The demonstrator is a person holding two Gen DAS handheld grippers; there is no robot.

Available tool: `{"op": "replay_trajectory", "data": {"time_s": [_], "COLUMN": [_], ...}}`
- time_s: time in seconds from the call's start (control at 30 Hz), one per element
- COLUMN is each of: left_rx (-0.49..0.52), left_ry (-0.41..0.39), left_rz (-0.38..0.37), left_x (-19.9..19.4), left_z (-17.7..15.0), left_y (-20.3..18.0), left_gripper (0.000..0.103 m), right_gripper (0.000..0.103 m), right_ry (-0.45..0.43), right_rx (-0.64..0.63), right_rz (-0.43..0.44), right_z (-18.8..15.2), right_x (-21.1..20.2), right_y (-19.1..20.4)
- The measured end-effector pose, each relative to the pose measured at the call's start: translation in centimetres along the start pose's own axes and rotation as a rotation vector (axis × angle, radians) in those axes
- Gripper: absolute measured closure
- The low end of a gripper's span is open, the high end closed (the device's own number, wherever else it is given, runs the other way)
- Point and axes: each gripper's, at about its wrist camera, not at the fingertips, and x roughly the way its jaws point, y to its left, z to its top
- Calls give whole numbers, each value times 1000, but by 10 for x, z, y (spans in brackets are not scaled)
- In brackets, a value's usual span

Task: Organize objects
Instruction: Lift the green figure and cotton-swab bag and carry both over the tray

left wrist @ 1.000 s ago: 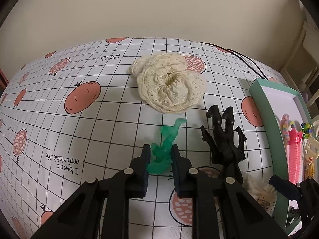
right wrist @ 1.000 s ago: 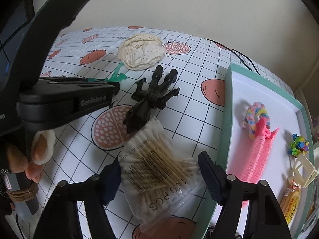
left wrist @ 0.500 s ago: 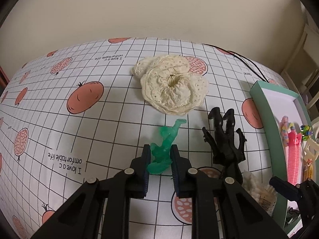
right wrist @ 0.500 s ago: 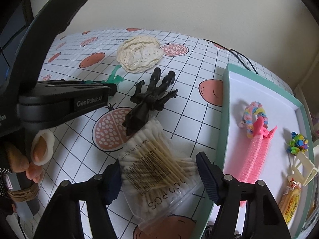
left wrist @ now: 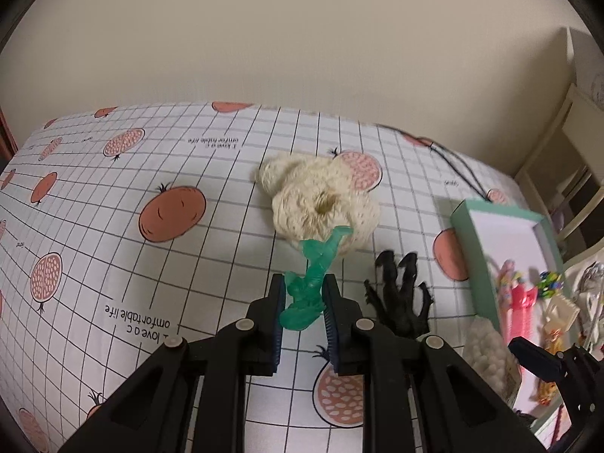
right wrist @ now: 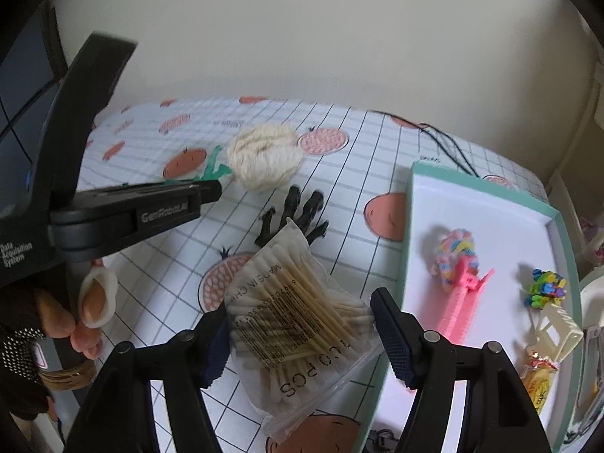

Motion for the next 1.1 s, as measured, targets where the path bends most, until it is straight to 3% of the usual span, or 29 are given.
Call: {"op": "replay_trajectory", "data": {"time_s": [0.47,0.8,1.1], "left_rx": [1,99,195], "left_ry": [-66,-97,-73], "left_rz": [-68,-182,-248], "left_x": [-28,-47,-44], "left_z": [15,16,3], "left_y": [-14,-74,-126], "left_gripper": [83,83,83], "right_gripper": [32,32,32], "right_ry": [-72,-113,-141], "right_rx": [130,248,317], "right_rz": [-46,-124,-162], "right_z": [7,3,3], "right_x": [-25,-45,-55], "right_y": [-57,-116,-152]}}
